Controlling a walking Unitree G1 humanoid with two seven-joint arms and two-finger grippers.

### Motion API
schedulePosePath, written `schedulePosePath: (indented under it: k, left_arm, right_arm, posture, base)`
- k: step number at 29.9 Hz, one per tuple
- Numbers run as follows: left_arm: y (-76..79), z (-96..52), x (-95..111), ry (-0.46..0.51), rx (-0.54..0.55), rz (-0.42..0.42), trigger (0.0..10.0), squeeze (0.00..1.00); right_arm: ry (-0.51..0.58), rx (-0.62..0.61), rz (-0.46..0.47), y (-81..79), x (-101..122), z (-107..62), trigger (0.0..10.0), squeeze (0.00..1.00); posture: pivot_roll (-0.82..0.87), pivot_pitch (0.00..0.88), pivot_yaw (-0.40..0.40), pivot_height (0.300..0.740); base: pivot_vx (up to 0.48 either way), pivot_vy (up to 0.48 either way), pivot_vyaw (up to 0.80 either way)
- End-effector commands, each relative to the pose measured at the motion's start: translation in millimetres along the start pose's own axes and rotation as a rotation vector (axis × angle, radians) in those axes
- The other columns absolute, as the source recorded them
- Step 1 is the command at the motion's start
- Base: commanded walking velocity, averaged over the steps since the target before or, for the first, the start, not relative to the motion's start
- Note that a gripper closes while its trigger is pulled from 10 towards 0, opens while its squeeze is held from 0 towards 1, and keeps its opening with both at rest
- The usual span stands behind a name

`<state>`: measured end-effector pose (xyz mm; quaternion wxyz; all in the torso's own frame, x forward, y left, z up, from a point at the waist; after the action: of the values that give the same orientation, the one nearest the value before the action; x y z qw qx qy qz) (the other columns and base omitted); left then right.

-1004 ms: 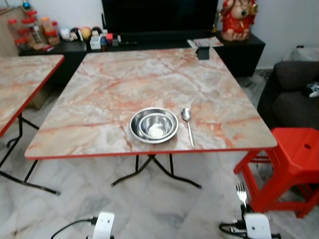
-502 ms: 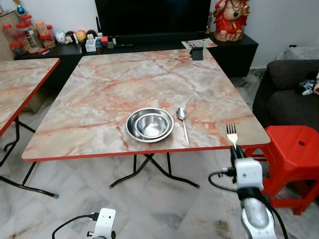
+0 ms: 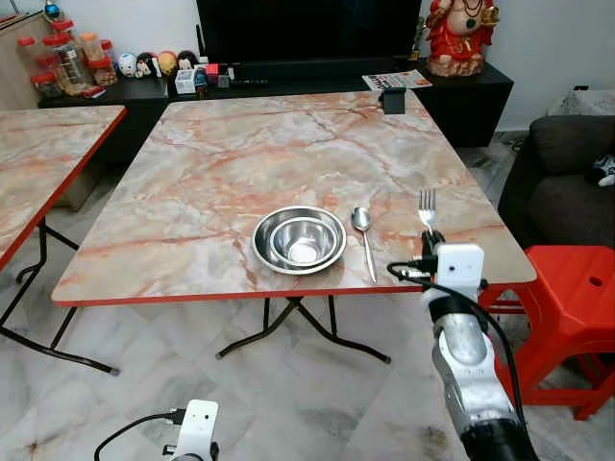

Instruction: Setting the table

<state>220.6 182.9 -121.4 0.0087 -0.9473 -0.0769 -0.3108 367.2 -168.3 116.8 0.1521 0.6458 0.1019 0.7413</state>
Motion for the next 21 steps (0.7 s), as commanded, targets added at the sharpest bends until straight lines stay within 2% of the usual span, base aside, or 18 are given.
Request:
schedulePosePath:
  k: [1,9,15,18,21]
  left_arm:
    - [-2.5,0.5,3.8,0.009,0.01,-0.01,10.0,0.0]
    - [0.9,0.5,3.0,0.007,-0.001,-0.004,10.0,0.0]
    - [0.4,0.7,4.2,0.009,0.002,-0.009,10.0,0.0]
    - [0.4,0.8,5.1,0.011,0.003,-0.012,10.0,0.0]
    - [0.4,0.8,5.3,0.012,0.003,-0.014,10.0,0.0]
  right_arm:
    - [-0.004,-0.006,0.014,2.1,0.9,2.1,10.0,0.0]
    - [-0.035,-0.02,0.004,5.3,-6.4,0.5,10.0,0.0]
    - [-0.008,-0.022,0.01,6.7,-1.0,2.5,10.0,0.0]
    - [0.015,-0.022,-0.022,6.9,3.1,2.9,10.0,0.0]
    - [0.019,-0.017,-0.029,5.6,3.3,2.4,10.0,0.0]
  posture:
    - [-0.12,0.0,0.025,0.725]
    - [-0.12,0.0,0.024,0.725]
    - [-0.12,0.0,0.022,0.725]
    - [-0.11,0.0,0.022,0.725]
    - [-0.11,0.0,0.022,0.725]
  base:
    - [0.289,0.0,0.0]
    - [0.315,0.0,0.0]
    - [0.344,0.0,0.0]
    - [0.349,0.0,0.0]
    - [0.354,0.0,0.49]
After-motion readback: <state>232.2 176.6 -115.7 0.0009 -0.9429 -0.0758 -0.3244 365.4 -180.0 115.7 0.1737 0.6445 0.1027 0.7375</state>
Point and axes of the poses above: a point about 5 cm out from each wrist's last joint towards the gripper, its own z axis pointing out of the wrist towards the gripper, its own x axis along the axis of the wrist's last joint, y = z × x, the point moved 5 cm from there along z, pointing out of the wrist towards the gripper, and after that the axes turned 14 degrees about -z, right-handed, at the moved point
